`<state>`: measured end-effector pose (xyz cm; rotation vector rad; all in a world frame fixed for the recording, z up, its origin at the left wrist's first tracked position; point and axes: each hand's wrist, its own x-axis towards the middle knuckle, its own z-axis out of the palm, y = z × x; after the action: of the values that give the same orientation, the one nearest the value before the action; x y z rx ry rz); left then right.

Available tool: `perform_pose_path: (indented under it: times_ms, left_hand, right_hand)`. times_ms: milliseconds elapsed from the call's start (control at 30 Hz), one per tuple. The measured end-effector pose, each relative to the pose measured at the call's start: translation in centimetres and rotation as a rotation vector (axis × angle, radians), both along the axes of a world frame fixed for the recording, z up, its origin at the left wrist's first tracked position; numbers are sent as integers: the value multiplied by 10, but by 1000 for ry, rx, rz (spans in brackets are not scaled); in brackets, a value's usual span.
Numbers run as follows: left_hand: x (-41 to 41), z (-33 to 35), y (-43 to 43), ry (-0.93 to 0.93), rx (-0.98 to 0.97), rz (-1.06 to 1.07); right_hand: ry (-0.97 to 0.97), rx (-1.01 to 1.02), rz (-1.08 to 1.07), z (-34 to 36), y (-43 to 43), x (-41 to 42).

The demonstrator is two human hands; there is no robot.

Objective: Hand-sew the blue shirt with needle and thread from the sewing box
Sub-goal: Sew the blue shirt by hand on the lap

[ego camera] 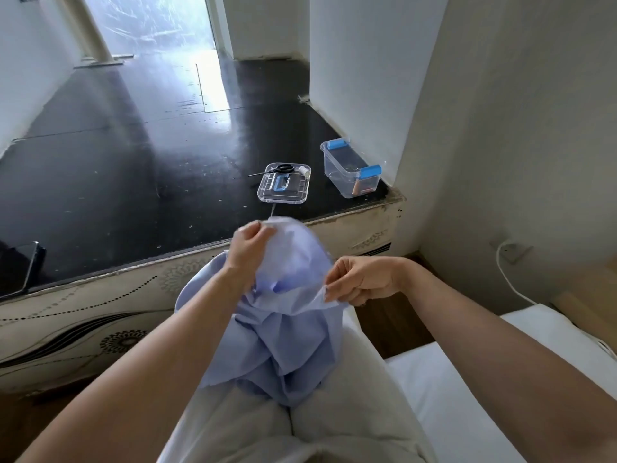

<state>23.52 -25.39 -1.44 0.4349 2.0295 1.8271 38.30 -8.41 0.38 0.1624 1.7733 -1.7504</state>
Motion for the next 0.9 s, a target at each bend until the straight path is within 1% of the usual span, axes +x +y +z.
perform_pose_path:
  times_ms: [33,67,133,167,200,267,333,467,600,633,700,767,800,900]
  left_hand:
    - [-4,8,1,38,40,-26]
    - [-6,13,3,66,37,-72]
    - [-1,20,7,135,-21,-190]
    - [3,21,8,171,-52,-242]
    - [7,20,8,191,-74,-282]
    - [14,15,7,182,-70,-317]
    - [20,15,7,152,-43,-301]
    - [27,14,8,101,-20,-315]
    - [25,9,10,116,9,-291]
    - [24,7,12,153,-20,-292]
    - [22,5,14,328,-130,-299]
    - [19,2,16,508,-177,-225]
    - [18,1,16,565,-176,-178]
    - [17,0,15,613,-155,-111]
  right_hand:
    - [50,-8,-73,5,-1,-3]
    - [132,-1,-202,6,-2,-7]
    - [320,37,-510,6,-4,-17]
    - [393,76,-613,4,-4,-22]
    - [436,114,-665,2,-5,-26]
    - [477,177,-689,-4,-9,-29]
    - [510,209,-698,-9,-12,-29]
    - [568,237,-741,-19,-16,-29]
    - [605,260,-812,-19,-18,-32]
    - [610,256,-824,-19,-19,-33]
    - [611,255,-833,-20,-19,-34]
    - [603,261,-824,-20,-18,-35]
    - [600,261,-817,-19,-18,-35]
    - [609,233,-808,-18,-15,-35]
